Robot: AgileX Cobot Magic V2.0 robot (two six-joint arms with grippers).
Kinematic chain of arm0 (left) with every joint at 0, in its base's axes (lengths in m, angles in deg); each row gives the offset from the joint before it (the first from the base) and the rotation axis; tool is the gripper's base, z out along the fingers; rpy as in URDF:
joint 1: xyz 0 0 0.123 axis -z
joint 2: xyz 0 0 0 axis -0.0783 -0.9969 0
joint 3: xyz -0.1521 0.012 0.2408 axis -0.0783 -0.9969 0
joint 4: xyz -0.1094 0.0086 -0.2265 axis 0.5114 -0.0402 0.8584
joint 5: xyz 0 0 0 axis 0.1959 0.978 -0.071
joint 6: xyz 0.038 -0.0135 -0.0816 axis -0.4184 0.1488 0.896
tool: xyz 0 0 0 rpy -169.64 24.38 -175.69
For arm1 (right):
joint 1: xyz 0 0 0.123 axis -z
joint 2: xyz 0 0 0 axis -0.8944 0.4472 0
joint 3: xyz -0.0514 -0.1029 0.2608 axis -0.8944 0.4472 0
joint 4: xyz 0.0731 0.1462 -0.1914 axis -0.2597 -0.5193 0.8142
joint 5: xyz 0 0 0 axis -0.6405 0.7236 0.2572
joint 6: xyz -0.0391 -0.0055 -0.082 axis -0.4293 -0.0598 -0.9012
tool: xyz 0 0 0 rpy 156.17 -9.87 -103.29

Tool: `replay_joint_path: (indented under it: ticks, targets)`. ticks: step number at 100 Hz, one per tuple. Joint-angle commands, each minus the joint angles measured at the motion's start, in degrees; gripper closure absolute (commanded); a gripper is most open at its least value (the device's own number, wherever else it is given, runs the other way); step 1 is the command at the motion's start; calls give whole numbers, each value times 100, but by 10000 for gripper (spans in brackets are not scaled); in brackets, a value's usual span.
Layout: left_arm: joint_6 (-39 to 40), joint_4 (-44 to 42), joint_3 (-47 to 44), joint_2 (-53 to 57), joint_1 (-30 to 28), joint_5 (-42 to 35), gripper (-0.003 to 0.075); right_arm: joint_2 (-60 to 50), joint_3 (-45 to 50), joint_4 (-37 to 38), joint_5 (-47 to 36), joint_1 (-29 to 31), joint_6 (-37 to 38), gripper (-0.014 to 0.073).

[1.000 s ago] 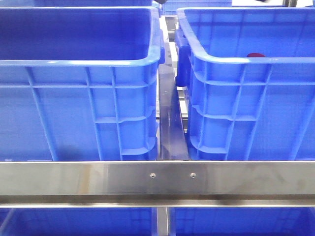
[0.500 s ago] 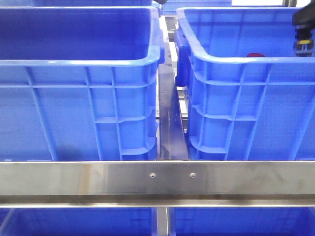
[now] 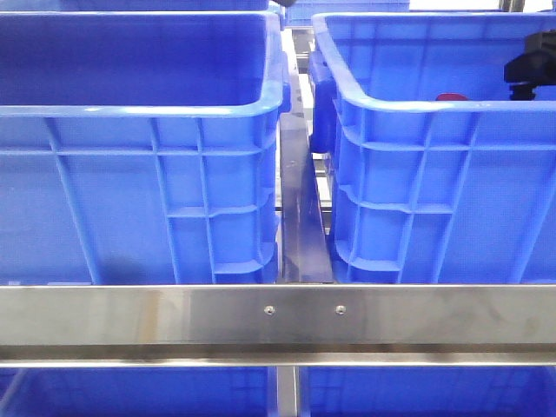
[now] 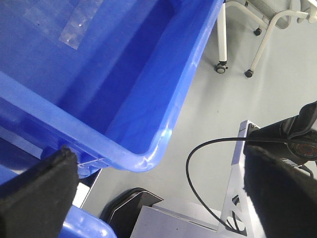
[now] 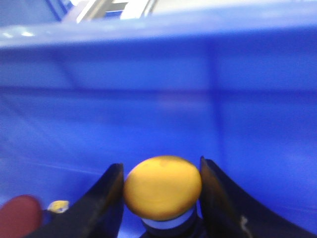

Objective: Pick red and yellow buttons and place in box
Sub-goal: 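Carry the yellow button with the right gripper into the bin, release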

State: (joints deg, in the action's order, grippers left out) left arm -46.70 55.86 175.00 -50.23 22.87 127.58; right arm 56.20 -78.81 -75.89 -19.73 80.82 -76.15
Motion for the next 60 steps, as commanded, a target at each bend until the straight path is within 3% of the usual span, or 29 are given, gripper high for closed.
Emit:
replay_joint_path:
  ticks: [1, 50, 60]
  targets:
    - [-3, 383, 193, 299, -12, 205, 102, -218, -277, -779, 194, 35, -82, 411]
    - [-3, 396, 193, 299, -12, 136, 102, -99, -296, -774, 19, 35, -82, 406]
    - [-3, 396, 193, 299, -12, 122, 102, -99, -296, -774, 23, 35, -82, 344]
